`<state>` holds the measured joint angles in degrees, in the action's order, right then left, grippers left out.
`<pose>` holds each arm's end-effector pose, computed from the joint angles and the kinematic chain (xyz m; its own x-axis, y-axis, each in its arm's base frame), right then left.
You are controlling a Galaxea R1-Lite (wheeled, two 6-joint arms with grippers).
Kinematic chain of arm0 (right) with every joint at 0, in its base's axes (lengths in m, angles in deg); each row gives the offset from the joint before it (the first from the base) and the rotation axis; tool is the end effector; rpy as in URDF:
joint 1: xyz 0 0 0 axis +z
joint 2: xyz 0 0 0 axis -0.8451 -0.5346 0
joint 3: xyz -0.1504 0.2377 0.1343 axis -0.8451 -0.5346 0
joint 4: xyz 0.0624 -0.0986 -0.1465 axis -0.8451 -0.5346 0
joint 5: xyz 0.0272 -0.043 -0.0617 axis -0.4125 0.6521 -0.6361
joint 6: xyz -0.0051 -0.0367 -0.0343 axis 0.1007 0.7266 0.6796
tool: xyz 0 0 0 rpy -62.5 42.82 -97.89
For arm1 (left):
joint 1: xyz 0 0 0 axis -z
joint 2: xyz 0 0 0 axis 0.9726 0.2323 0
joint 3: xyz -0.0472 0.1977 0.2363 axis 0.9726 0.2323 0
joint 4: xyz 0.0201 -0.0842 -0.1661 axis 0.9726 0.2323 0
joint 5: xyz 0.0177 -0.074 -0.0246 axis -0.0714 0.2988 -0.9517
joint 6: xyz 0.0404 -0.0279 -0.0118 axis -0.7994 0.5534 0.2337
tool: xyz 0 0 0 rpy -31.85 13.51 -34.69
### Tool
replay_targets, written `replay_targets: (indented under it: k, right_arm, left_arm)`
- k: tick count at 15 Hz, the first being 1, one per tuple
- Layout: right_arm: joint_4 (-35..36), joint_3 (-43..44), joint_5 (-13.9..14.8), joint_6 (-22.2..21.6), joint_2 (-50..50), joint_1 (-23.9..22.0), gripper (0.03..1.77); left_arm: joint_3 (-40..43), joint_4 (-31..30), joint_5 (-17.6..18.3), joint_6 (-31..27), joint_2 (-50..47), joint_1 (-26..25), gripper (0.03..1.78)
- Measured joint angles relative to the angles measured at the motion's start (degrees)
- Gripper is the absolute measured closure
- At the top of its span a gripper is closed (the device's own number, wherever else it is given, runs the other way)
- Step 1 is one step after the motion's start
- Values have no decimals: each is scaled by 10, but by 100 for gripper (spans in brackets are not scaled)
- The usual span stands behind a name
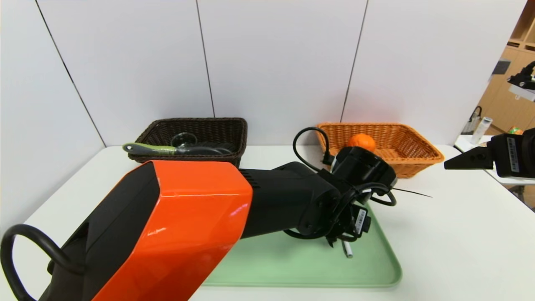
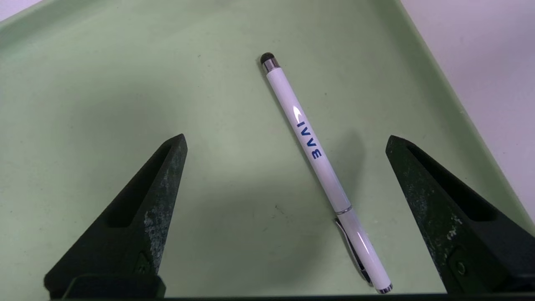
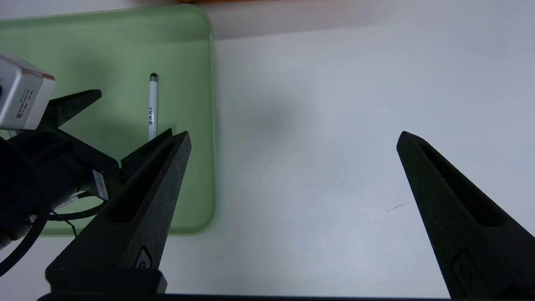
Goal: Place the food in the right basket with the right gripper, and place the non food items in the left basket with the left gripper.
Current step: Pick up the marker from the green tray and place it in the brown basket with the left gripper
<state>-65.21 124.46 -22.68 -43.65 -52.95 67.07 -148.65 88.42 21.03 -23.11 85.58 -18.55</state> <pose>0.2051 0.0289 0.2788 0.7198 0.0204 -0.6939 0.0397 0.9967 0.0706 0.2792 -0.4153 0.1354 0.6462 -0.4065 -0.6459 0.5011 0.8643 -0.0426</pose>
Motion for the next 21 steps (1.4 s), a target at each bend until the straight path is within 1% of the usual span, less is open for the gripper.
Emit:
replay_targets:
  k: [3,14,17,18,21]
  right_arm:
    - [0,0,0,0,0,0,10]
    - [5,0,0,0,0,0,10]
    - [5,0,0,0,-1,0,10]
    - [5,0,0,0,-1,0,10]
    - [5,0,0,0,0,0,10]
  left_arm:
    - [-1,0,-7,0,7,0,12]
    - [1,0,-7,2,19,0,12]
    - [1,0,-7,2,19,0,59]
    - [1,0,-7,1,19,0,71]
    - [2,6,-7,2,18,0,101]
